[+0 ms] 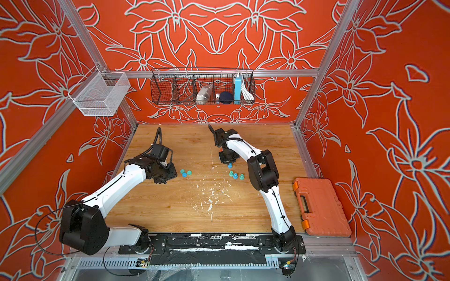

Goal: Close the stamp cap
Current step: Place the stamp at the center of the board.

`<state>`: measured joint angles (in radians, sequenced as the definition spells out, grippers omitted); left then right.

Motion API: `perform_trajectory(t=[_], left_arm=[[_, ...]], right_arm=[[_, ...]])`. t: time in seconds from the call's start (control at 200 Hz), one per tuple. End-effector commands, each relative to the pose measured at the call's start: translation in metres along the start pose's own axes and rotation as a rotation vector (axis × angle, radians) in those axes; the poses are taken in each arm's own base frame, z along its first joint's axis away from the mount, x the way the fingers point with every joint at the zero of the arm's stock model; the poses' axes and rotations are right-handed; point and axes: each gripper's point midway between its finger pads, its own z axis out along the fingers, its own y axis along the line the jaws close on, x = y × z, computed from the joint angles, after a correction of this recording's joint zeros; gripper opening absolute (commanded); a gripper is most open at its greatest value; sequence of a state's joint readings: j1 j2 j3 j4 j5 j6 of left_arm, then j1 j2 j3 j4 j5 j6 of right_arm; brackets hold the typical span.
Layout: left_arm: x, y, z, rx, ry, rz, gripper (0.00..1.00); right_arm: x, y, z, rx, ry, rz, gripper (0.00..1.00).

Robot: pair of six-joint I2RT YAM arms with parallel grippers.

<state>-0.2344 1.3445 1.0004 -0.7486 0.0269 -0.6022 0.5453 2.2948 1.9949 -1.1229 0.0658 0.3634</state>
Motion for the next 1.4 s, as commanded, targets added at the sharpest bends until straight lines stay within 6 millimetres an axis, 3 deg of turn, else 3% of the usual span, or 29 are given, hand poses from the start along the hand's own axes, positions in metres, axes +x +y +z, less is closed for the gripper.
perform_trajectory(t=[0.0,0.39,0.771,1.111,1.396], left_arm=[[0.002,0.006,-0.004,-0.015,-0.002,0.002,0.49],[0.000,0.008,-0.005,-0.023,-0.003,0.000,0.49],[0.000,0.007,-0.006,-0.020,-0.005,-0.005,0.49],[-0.001,0.006,-0.009,-0.014,-0.010,-0.005,0.50],[-0.002,0.005,-0.011,-0.003,-0.020,-0.010,0.50]], right_arm=[[0.012,-0.026,0.042,0.079,0.094,0.008,0.14],[-0.019,-0.042,0.048,0.060,0.085,0.042,0.14],[-0.023,-0.038,0.045,0.037,0.088,0.045,0.18],[-0.034,-0.041,0.011,0.031,0.013,0.056,0.38],[-0.040,-0.044,-0.033,0.015,-0.062,0.068,0.39]])
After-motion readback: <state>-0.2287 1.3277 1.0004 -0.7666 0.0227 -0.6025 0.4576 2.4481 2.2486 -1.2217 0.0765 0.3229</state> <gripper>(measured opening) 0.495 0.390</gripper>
